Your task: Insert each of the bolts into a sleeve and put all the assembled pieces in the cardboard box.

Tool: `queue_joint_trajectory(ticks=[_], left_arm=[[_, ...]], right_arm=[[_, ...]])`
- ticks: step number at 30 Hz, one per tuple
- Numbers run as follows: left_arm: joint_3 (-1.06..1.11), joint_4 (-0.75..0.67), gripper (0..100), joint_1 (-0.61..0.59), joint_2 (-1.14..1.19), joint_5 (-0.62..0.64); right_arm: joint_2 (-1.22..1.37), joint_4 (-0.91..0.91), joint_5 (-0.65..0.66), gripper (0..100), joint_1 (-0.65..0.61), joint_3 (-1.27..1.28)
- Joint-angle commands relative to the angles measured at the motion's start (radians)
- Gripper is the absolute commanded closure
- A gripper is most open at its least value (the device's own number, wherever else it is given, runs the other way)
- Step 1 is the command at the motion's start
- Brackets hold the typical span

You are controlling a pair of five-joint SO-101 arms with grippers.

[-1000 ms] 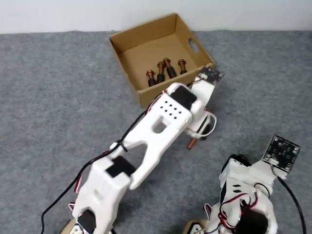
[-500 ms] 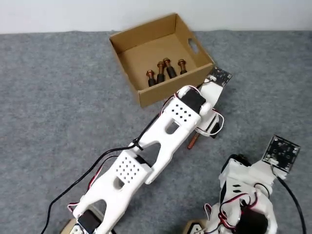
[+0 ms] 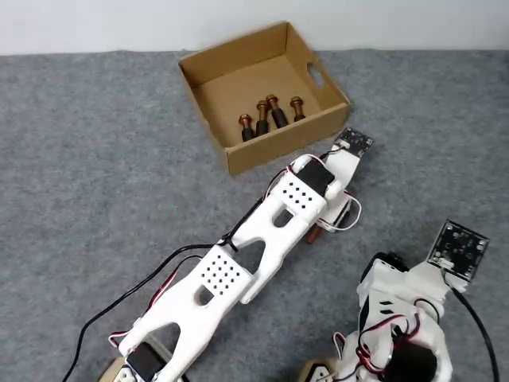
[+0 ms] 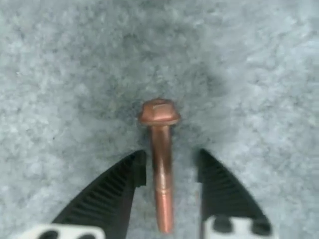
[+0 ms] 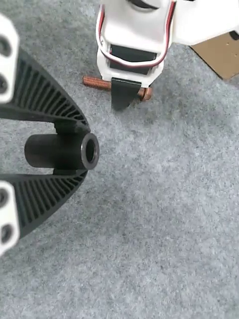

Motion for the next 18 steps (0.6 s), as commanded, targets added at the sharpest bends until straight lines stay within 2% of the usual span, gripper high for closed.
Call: queue_joint_trajectory(ticks=[1, 3, 9, 18], left_arm=[[-0.070, 0.008, 96, -0.035, -0.003, 0.003], [-0.102, 0.009, 100, -0.041, -0.003, 0.003], [-0.292, 0.083, 99, -0.026, -0.012, 0.003], [-0.271, 0.083, 100, 0.031, -0.247, -0.029]], right_arm=[[0.001, -0.025, -0.012, 99.1, 0.012, -0.006], [0.001, -0.025, -0.012, 99.1, 0.012, -0.006], [0.001, -0.025, -0.012, 99.1, 0.012, -0.006], [0.001, -0.025, -0.012, 99.1, 0.007, -0.006]])
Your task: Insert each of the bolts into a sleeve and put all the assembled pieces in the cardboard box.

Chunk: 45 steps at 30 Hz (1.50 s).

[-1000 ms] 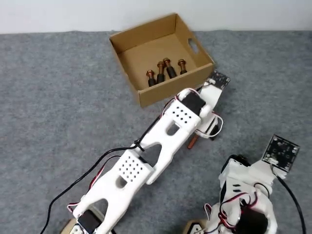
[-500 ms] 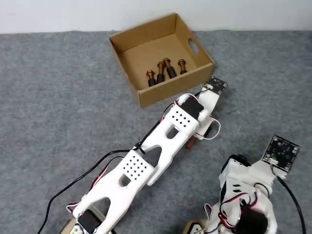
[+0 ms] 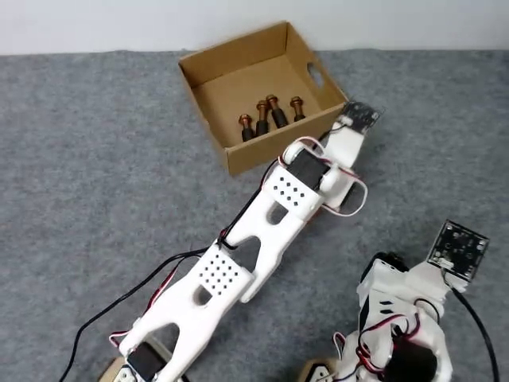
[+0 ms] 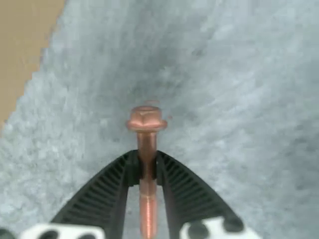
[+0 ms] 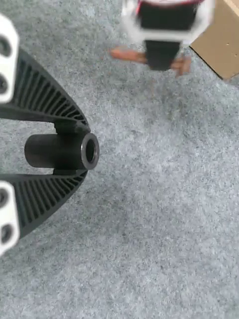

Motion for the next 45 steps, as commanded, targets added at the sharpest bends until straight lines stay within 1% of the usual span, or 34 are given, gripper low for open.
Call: queue_joint_trajectory(ticks=[1, 5, 11, 14, 17, 20, 28, 33, 34, 39, 45], left_arm=[[-0.050, 0.021, 100, 0.023, -0.192, -0.049], [-0.047, 0.021, 100, 0.020, -0.310, -0.123], [-0.045, 0.023, 100, 0.000, -0.459, -0.189], [-0.039, 0.025, 100, -0.011, -0.517, -0.222], [0.033, 0.025, 100, -0.017, -0.603, -0.249], [0.216, 0.025, 100, -0.021, -0.730, -0.256], [0.814, 0.015, 100, -0.021, -1.157, -0.252], [1.090, -0.054, 100, -0.023, -1.395, -0.250], [1.152, -0.078, 100, -0.023, -1.439, -0.245], [1.508, -0.204, 100, -0.021, -1.697, -0.140], [1.929, -0.364, 100, -0.021, -2.073, -0.130]], right_arm=[[0.001, -0.025, -0.012, 99.1, 0.007, -0.008], [0.001, -0.025, -0.009, 99.1, 0.005, -0.008], [0.001, -0.024, -0.009, 99.1, 0.001, -0.009], [0.001, -0.024, -0.008, 99.1, -0.053, -0.011], [0.001, -0.024, -0.008, 99.1, -0.107, -0.011], [0.001, -0.024, -0.008, 99.1, -0.117, -0.011], [0.001, -0.024, -0.008, 99.1, -0.130, -0.011], [0.001, -0.025, -0.008, 99.1, -0.263, -0.008], [0.001, -0.027, -0.008, 99.1, -0.294, -0.008], [0.001, -0.027, -0.008, 99.1, -0.386, -0.008], [0.001, -0.027, -0.008, 99.1, -0.533, -0.011]])
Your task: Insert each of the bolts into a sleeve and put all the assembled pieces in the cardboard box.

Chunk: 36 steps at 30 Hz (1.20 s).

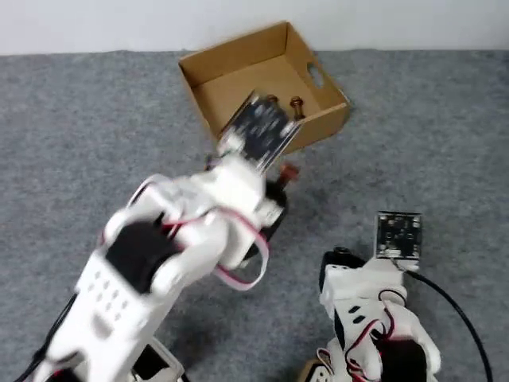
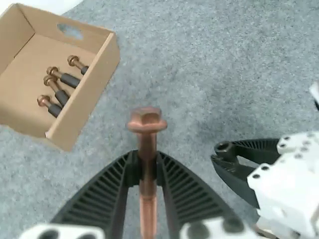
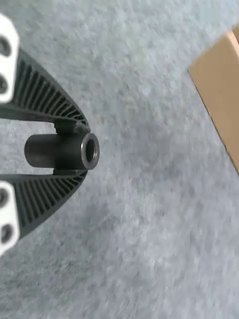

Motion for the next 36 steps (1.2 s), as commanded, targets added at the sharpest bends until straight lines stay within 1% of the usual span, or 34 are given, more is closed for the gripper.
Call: queue_joint_trajectory(ticks=[1, 5, 9, 12, 16, 19, 22, 24, 28, 31, 36], left_arm=[[0.223, -0.121, 100, -0.006, -0.275, 0.011], [0.440, -0.195, 100, -0.006, -0.522, 0.011], [0.588, -0.196, 99, -0.006, -0.703, 0.017], [0.657, -0.232, 99, -0.006, -0.815, 0.021], [0.723, -0.319, 99, -0.005, -0.931, 0.077], [0.748, -0.345, 99, -0.005, -0.973, 0.092], [0.751, -0.365, 99, -0.006, -0.999, 0.130], [0.751, -0.382, 99, -0.006, -1.010, 0.170], [0.754, -0.410, 99, -0.005, -1.023, 0.236], [0.773, -0.414, 99, -0.002, -1.023, 0.245], [0.826, -0.414, 99, -0.005, -1.023, 0.247]], right_arm=[[0.001, -0.025, -0.008, 99.1, -0.104, -0.011], [0.001, -0.025, -0.008, 99.1, -0.229, -0.011], [0.001, -0.025, -0.006, 99.1, -0.340, -0.012], [0.001, -0.039, 0.015, 99.1, -0.429, -0.012], [0.002, -0.156, 0.058, 99.1, -0.513, -0.012], [0.010, -0.211, 0.117, 99.1, -0.570, -0.012], [0.010, -0.255, 0.210, 99.1, -0.625, -0.012], [0.007, -0.305, 0.264, 99.1, -0.647, -0.014], [0.012, -0.433, 0.331, 99.1, -0.651, -0.014], [0.012, -0.490, 0.385, 99.1, -0.651, -0.014], [0.010, -0.503, 0.400, 99.1, -0.651, -0.028]])
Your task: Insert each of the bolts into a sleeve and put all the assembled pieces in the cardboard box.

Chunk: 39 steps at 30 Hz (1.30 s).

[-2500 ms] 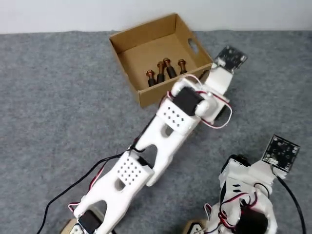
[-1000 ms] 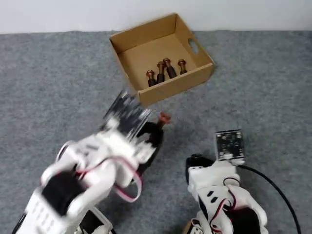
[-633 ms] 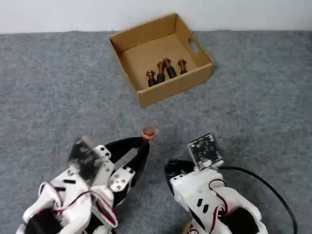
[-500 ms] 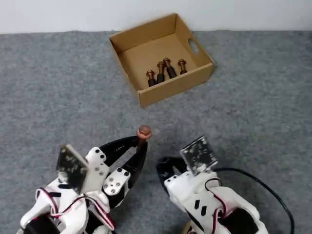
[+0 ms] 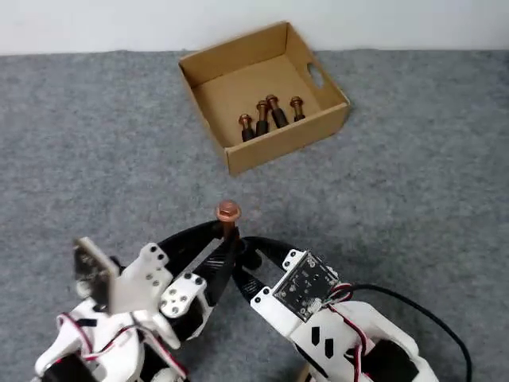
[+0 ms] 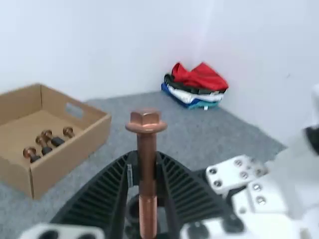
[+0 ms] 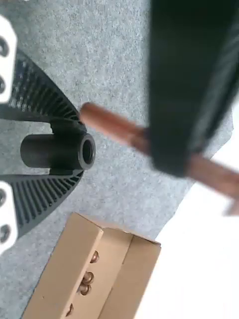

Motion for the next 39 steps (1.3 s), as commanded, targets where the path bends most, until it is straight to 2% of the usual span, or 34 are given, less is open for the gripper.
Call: queue_joint_trajectory(ticks=[1, 8, 11, 17, 20, 39], left_arm=[[0.008, -0.049, 99, -0.005, -0.006, 0.012], [0.061, -0.244, 99, -0.011, -0.006, 0.018], [0.062, -0.304, 99, -0.063, 0.000, 0.018], [0.101, -0.308, 99, -0.121, -0.006, 0.041], [0.122, -0.311, 99, -0.118, -0.006, 0.084], [0.110, -0.310, 99, -0.091, -0.006, 0.089]], right_arm=[[-0.004, -0.028, 0.015, 99.1, -0.007, -0.032], [-0.008, -0.012, 0.015, 99.1, -0.004, -0.052], [-0.013, 0.025, 0.015, 99.1, -0.002, -0.052], [-0.013, 0.024, 0.015, 99.1, -0.002, -0.078], [-0.005, 0.022, 0.015, 99.1, -0.002, -0.098], [-0.002, -0.018, 0.014, 99.1, -0.001, -0.081]])
